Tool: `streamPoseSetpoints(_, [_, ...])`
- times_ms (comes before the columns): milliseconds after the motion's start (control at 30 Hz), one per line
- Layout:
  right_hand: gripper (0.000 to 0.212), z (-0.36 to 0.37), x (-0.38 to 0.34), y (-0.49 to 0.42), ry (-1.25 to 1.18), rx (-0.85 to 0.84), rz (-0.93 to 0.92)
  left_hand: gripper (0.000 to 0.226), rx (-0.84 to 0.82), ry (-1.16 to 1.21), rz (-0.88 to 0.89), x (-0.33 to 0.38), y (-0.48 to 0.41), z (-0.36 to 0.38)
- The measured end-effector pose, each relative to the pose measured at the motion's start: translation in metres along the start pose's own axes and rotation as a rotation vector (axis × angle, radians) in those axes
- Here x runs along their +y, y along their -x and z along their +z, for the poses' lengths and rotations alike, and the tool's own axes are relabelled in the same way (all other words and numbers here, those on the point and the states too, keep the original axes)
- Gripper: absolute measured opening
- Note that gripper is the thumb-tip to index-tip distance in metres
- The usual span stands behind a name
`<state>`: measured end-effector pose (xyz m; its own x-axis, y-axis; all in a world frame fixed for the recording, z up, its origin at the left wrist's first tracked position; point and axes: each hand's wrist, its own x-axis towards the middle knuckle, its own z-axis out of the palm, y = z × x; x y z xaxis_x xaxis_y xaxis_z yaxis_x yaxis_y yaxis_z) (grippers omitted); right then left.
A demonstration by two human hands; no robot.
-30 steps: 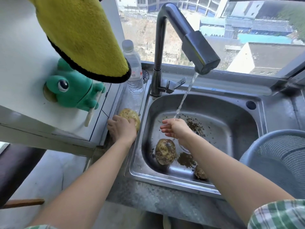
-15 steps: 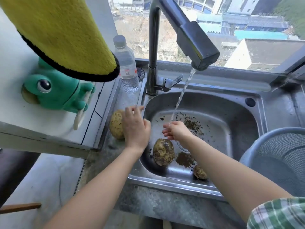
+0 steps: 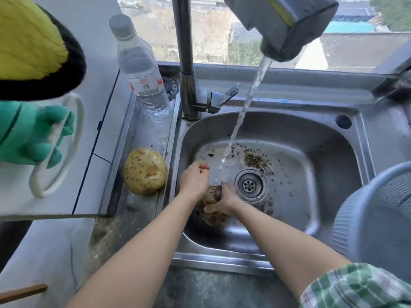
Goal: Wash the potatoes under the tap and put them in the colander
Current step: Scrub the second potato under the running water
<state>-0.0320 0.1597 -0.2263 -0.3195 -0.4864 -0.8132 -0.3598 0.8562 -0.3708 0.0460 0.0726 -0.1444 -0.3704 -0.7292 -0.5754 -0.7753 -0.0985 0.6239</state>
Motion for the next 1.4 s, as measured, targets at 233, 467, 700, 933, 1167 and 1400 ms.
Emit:
streamPoseSetpoints(233, [0.141,0.014,-0.007,0.003,-0.238,0.096,0.052,0.031,-0.022,-0.003,-0.014,-0.001,0.001,0.002])
streamPoseSetpoints(467, [0.094,-0.024,0.003,0.022,-0.579,0.181,-0.023,0.034,-0.017,0.095,-0.083,0.005,0.008,-0.002])
streamPoseSetpoints(700, [0.054,-0.067,-0.024,0.045,-0.697,0.156,-0.236,0.045,-0.206,0.66,-0.348,0.031,0.02,-0.009])
streamPoseSetpoints(933, [0.041,-0.065,-0.053,0.072,-0.372,0.433,-0.3,0.051,-0.062,0.789,-0.327,0.028,0.033,0.001])
streamPoseSetpoints(1167, [0.044,-0.063,-0.067,0.082,0.011,0.52,-0.39,0.044,0.038,0.805,-0.295,0.031,0.028,-0.004])
streamPoseSetpoints(1400, [0.042,-0.067,-0.075,0.096,0.193,0.528,-0.472,0.048,0.042,0.776,-0.316,0.037,0.027,-0.008])
